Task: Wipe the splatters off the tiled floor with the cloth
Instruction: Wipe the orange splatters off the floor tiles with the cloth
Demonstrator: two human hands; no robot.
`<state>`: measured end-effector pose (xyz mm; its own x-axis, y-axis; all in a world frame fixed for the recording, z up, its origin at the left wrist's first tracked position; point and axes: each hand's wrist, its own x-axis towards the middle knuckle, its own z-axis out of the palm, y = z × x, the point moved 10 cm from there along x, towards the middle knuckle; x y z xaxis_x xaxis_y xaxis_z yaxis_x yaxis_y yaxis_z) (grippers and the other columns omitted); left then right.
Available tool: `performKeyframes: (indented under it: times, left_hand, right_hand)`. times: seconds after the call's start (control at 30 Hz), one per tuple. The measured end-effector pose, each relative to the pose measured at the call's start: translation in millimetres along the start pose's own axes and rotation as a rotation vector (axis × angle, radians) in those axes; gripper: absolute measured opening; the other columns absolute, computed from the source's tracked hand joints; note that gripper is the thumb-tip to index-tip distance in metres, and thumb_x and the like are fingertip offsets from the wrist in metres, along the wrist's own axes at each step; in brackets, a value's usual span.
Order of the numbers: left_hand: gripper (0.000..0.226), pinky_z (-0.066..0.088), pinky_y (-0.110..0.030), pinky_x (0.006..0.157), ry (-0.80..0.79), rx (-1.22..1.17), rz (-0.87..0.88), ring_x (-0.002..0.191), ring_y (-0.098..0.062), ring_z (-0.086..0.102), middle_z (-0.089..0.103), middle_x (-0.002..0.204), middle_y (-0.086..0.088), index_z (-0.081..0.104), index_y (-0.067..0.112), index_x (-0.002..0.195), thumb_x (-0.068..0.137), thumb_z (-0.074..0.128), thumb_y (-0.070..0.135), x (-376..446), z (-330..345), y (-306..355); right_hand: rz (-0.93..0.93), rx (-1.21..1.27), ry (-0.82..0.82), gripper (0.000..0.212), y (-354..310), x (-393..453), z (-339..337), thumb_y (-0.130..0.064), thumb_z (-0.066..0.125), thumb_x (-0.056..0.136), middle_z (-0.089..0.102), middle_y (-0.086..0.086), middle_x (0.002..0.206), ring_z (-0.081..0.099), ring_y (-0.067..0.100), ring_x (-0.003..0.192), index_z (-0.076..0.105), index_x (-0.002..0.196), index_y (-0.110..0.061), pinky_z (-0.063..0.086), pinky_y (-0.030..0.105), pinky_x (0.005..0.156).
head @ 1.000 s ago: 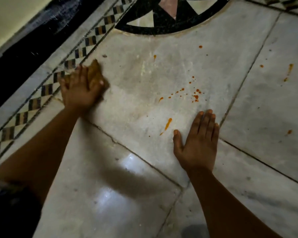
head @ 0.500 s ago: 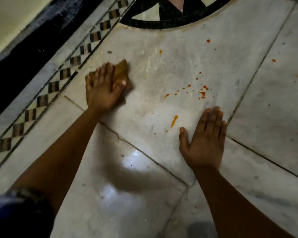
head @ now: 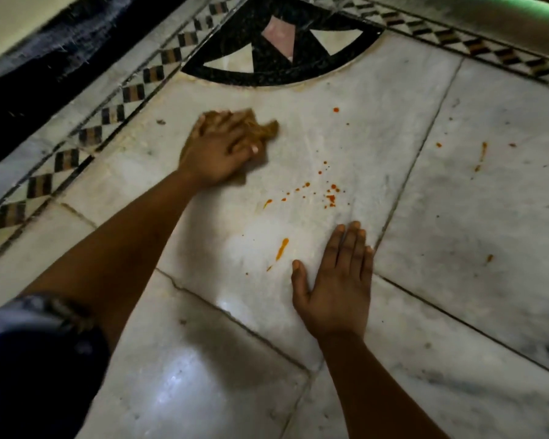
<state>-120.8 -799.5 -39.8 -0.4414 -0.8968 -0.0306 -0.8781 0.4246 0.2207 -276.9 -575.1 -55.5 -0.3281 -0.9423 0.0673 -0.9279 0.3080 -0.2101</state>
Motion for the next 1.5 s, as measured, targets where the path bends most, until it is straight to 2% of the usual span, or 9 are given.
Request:
performKeyframes:
  times: [0.13,0.33,0.57,0.73,0.83,0.93,1.13,1.37,1.5]
  left_hand:
    - [0.055,-0.005,-0.046,0.116,0.022,-0.100,-0.378,0.145,-0.022,0.006,0.012,0.158,0.002,0.027,0.027,0.147,0.096,0.029,0.051,49,-5,-26]
    - [0.064,0.003,-0.040,0.116,-0.005,-0.121,0.122,0.142,-0.015,0.023,0.031,0.152,0.005,0.045,0.026,0.138,0.084,0.029,0.057,-50,10,56]
    - [0.046,0.009,-0.032,0.113,0.119,-0.131,-0.258,0.139,-0.023,0.027,0.034,0.151,-0.006,0.042,0.018,0.139,0.097,0.040,0.035,-8,-2,29]
    - [0.064,-0.001,-0.037,0.114,0.004,-0.032,0.115,0.144,-0.017,0.014,0.021,0.156,0.004,0.035,0.028,0.144,0.085,0.030,0.055,-74,21,88]
    - [0.068,0.001,-0.043,0.115,0.026,0.017,-0.053,0.145,-0.020,0.012,0.020,0.157,0.004,0.032,0.029,0.145,0.084,0.024,0.059,-84,7,33]
    - [0.050,-0.002,-0.036,0.113,0.034,-0.045,-0.295,0.145,-0.022,0.010,0.016,0.158,0.000,0.031,0.024,0.145,0.097,0.036,0.040,-58,1,21]
    - [0.063,-0.003,-0.038,0.114,-0.039,-0.066,0.025,0.145,-0.015,0.009,0.015,0.157,0.006,0.031,0.031,0.145,0.085,0.027,0.053,-115,29,79]
    - [0.056,-0.008,-0.046,0.115,0.003,-0.118,-0.351,0.146,-0.018,0.003,0.009,0.159,0.004,0.020,0.028,0.149,0.097,0.029,0.047,-71,22,53]
    - [0.065,-0.005,-0.045,0.115,-0.050,-0.053,-0.098,0.146,-0.019,0.005,0.011,0.158,0.003,0.022,0.030,0.148,0.088,0.022,0.055,-143,37,114]
  right_hand:
    - [-0.005,0.011,-0.009,0.081,0,0,-1,-0.052,0.032,0.087,0.024,0.028,0.150,0.022,0.038,0.140,0.025,0.143,0.006,0.011,0.044,0.114]
    - [-0.016,0.040,-0.025,0.080,-2,-2,-1,-0.051,0.032,0.088,0.025,0.029,0.149,0.024,0.040,0.139,0.026,0.143,0.007,0.012,0.045,0.113]
    - [-0.035,0.028,-0.021,0.082,-2,-4,2,-0.053,0.024,0.087,0.017,0.028,0.152,0.013,0.037,0.143,0.019,0.145,0.005,0.004,0.043,0.117]
    - [-0.055,0.030,-0.091,0.086,-2,-2,5,-0.055,0.019,0.085,0.003,0.025,0.155,0.001,0.034,0.145,0.006,0.147,0.003,-0.002,0.041,0.117]
    - [-0.109,0.047,-0.166,0.087,2,0,7,-0.059,0.016,0.087,-0.004,0.023,0.156,-0.004,0.031,0.145,0.000,0.147,0.002,-0.007,0.038,0.116]
    - [-0.136,0.037,-0.106,0.089,28,12,-4,-0.059,0.015,0.085,0.001,0.022,0.156,0.001,0.030,0.145,0.005,0.147,0.003,-0.004,0.036,0.116]
    - [-0.143,-0.037,-0.121,0.086,75,54,-5,-0.061,0.014,0.086,0.003,0.017,0.157,0.003,0.026,0.146,0.006,0.149,-0.003,-0.001,0.037,0.116]
    - [-0.139,-0.007,-0.087,0.085,79,54,-6,-0.060,0.016,0.084,0.006,0.014,0.158,0.006,0.026,0.146,0.007,0.149,-0.006,0.002,0.038,0.117]
    - [-0.147,0.010,-0.114,0.083,77,52,-8,-0.058,0.019,0.086,0.005,0.015,0.158,0.006,0.026,0.146,0.007,0.149,-0.005,0.000,0.039,0.117]
